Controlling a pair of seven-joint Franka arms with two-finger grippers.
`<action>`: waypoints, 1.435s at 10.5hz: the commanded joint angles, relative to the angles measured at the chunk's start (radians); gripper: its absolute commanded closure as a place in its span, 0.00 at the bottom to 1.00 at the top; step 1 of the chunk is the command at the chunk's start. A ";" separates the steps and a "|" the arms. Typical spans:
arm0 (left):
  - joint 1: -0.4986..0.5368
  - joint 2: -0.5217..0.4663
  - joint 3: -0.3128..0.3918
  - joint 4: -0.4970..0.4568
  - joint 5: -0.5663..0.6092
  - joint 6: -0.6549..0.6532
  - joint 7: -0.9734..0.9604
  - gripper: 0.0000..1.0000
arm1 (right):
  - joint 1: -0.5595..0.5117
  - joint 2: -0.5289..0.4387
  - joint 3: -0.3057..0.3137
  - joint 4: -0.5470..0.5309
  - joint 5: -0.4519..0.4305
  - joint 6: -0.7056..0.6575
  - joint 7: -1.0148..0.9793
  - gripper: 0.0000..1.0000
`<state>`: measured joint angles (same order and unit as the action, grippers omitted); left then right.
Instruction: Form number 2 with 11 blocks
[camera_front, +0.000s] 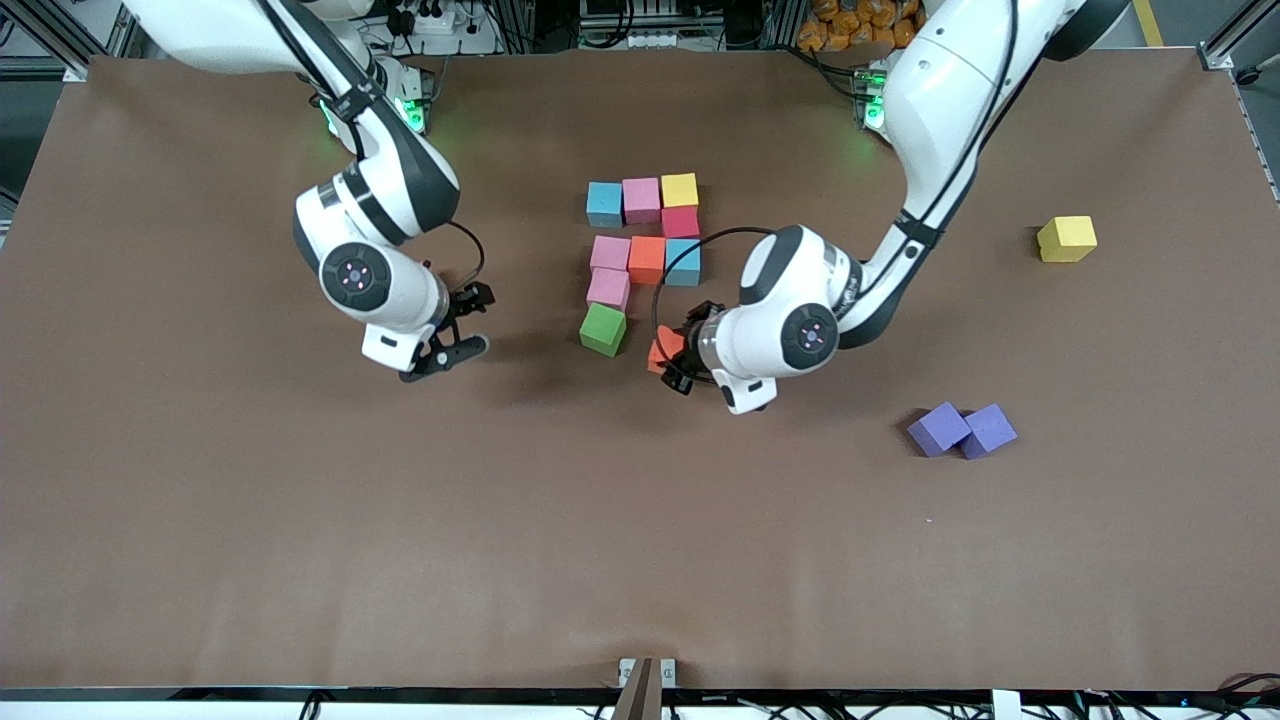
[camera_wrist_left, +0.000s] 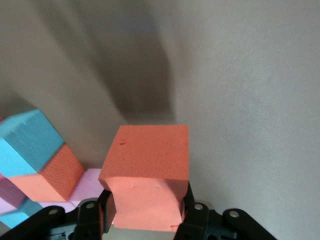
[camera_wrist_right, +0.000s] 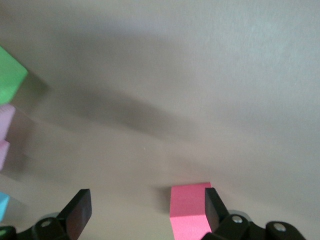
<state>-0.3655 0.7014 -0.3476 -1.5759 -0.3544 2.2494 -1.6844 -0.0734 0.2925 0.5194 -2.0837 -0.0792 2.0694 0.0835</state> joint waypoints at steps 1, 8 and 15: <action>-0.050 0.029 0.019 0.007 -0.023 0.087 -0.122 0.91 | 0.117 -0.110 -0.141 -0.101 -0.005 0.028 -0.039 0.00; -0.098 0.040 0.027 -0.078 -0.014 0.208 -0.207 0.91 | 0.491 -0.159 -0.590 -0.229 0.107 0.112 -0.223 0.00; -0.101 0.033 0.025 -0.110 -0.012 0.223 -0.208 0.90 | 0.498 -0.167 -0.598 -0.331 0.117 0.210 -0.252 0.00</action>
<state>-0.4598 0.7599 -0.3244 -1.6403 -0.3547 2.4480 -1.8835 0.4057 0.1635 -0.0618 -2.3569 0.0173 2.2477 -0.1493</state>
